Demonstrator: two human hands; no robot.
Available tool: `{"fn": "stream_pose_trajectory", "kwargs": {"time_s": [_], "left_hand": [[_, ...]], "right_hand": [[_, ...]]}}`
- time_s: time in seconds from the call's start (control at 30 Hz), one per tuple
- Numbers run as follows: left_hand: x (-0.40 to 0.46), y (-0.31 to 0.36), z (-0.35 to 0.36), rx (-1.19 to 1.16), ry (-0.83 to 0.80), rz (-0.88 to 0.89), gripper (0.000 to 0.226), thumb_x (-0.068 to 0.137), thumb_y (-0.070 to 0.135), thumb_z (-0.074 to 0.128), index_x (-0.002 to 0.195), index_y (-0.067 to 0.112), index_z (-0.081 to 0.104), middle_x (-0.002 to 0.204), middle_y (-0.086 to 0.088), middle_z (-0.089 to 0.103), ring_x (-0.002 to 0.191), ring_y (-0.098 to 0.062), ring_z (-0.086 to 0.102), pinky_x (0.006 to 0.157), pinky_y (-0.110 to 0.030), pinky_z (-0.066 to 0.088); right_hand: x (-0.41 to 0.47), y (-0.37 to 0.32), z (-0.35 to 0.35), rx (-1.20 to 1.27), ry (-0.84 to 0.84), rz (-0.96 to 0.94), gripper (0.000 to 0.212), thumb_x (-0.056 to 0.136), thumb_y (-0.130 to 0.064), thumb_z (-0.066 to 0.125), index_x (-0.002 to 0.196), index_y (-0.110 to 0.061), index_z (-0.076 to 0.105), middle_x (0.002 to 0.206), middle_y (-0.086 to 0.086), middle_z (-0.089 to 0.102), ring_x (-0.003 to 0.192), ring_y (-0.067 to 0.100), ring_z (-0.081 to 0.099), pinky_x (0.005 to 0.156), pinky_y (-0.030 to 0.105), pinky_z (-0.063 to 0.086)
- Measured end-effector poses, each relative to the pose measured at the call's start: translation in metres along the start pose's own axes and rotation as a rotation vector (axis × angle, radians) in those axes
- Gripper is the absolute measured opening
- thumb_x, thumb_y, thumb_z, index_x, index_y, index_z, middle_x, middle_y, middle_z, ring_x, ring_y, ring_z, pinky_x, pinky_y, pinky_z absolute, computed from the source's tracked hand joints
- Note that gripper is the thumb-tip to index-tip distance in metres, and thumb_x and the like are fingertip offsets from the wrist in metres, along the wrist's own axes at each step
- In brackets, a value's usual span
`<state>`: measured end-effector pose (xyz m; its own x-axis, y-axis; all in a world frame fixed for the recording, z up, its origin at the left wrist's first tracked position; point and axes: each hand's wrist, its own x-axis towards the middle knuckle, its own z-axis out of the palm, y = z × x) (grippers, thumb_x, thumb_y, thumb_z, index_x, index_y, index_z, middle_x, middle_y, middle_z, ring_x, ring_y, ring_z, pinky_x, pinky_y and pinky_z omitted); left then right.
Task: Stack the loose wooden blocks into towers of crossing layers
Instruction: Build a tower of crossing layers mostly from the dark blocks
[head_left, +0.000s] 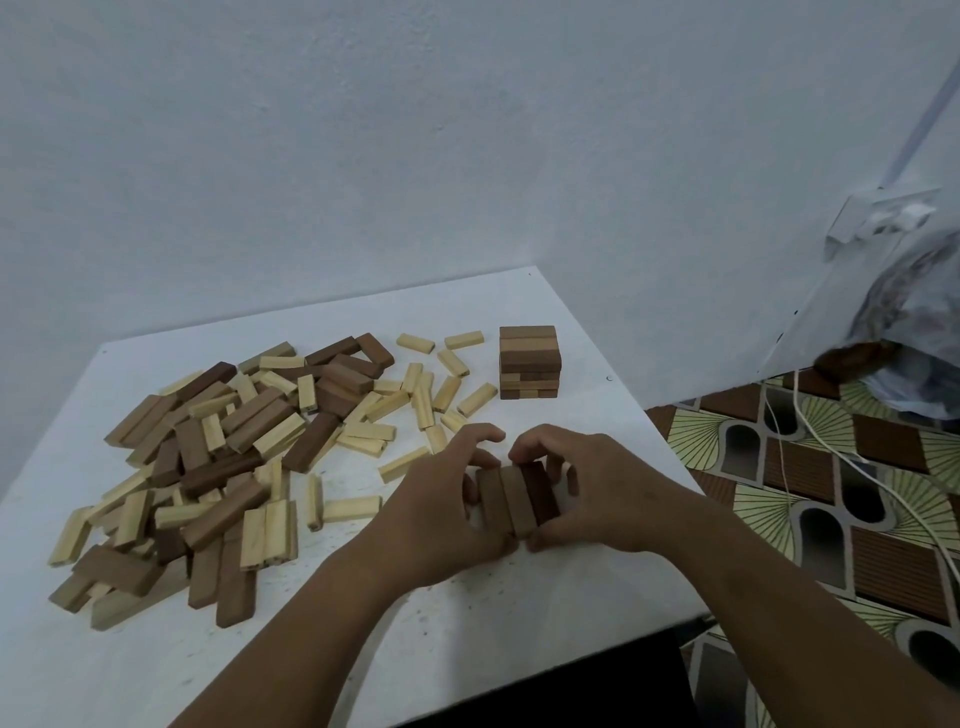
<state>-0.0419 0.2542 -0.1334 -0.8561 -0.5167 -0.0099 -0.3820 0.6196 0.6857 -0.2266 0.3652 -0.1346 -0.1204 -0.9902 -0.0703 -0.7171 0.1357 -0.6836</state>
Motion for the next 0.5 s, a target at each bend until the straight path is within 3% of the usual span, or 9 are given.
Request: {"fn": "stream_pose_trajectory", "kwargs": {"time_s": [0.17, 0.5], "left_hand": [[0.007, 0.0, -0.003, -0.012, 0.007, 0.079, 0.079, 0.068, 0.032, 0.087, 0.13, 0.036, 0.039, 0.119, 0.012, 0.061, 0.08, -0.009, 0.06, 0.067, -0.01, 0.048], [0.068, 0.019, -0.048, -0.043, 0.113, 0.164, 0.078, 0.061, 0.032, 0.092, 0.122, 0.039, 0.044, 0.114, 0.018, 0.064, 0.09, -0.01, 0.055, 0.07, -0.026, 0.049]], "right_hand": [[0.002, 0.002, -0.004, 0.017, 0.075, -0.058, 0.063, 0.061, -0.044, 0.089, 0.113, -0.04, 0.053, 0.104, -0.025, 0.059, 0.092, 0.004, 0.056, 0.075, 0.018, 0.051], [0.03, -0.01, -0.067, 0.066, 0.273, -0.161, 0.065, 0.056, -0.033, 0.094, 0.108, -0.041, 0.056, 0.095, -0.021, 0.062, 0.078, 0.01, 0.054, 0.065, 0.029, 0.049]]}}
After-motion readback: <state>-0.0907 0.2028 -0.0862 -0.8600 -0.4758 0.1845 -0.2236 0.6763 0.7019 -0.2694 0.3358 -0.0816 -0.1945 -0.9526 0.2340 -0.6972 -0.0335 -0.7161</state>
